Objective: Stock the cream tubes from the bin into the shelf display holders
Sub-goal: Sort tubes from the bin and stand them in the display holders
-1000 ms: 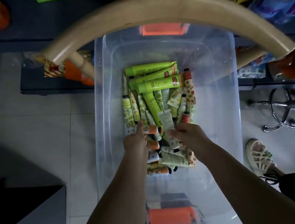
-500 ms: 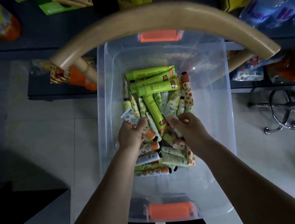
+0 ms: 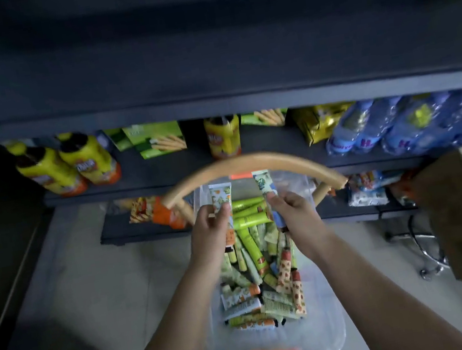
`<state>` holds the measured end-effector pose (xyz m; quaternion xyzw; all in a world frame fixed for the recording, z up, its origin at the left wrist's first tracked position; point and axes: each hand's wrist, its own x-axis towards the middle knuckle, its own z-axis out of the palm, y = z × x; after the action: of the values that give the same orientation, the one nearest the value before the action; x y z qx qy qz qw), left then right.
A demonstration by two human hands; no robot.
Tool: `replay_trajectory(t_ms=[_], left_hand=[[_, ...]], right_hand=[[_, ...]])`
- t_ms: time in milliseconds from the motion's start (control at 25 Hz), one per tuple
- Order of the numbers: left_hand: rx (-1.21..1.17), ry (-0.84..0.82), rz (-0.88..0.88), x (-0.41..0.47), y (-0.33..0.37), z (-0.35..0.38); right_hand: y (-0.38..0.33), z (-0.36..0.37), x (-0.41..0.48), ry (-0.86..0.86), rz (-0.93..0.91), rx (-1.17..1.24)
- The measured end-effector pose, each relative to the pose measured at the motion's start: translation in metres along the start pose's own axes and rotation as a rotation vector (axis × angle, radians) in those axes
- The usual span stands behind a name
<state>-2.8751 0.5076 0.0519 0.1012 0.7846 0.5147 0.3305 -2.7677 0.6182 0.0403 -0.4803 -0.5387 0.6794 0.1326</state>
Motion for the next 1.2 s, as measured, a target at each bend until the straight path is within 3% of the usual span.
replay_trajectory(t_ms=[200, 560, 960, 1200], left_hand=[[-0.159, -0.068, 0.130, -0.028, 0.086, -0.046], [-0.188, -0.183, 0.414, -0.073, 0.217, -0.134], [-0.174, -0.250, 0.643, -0.076, 0.362, -0.176], [-0.167, -0.167, 0.763, -0.034, 0.435, -0.173]], right_hand=[[-0.082, 0.012, -0.050, -0.035, -0.130, 0.230], [-0.212, 0.043, -0.129, 0.042, -0.401, 0.257], [-0.359, 0.054, -0.142, 0.041, -0.663, 0.177], [-0.436, 0.046, -0.106, 0.012, -0.793, 0.060]])
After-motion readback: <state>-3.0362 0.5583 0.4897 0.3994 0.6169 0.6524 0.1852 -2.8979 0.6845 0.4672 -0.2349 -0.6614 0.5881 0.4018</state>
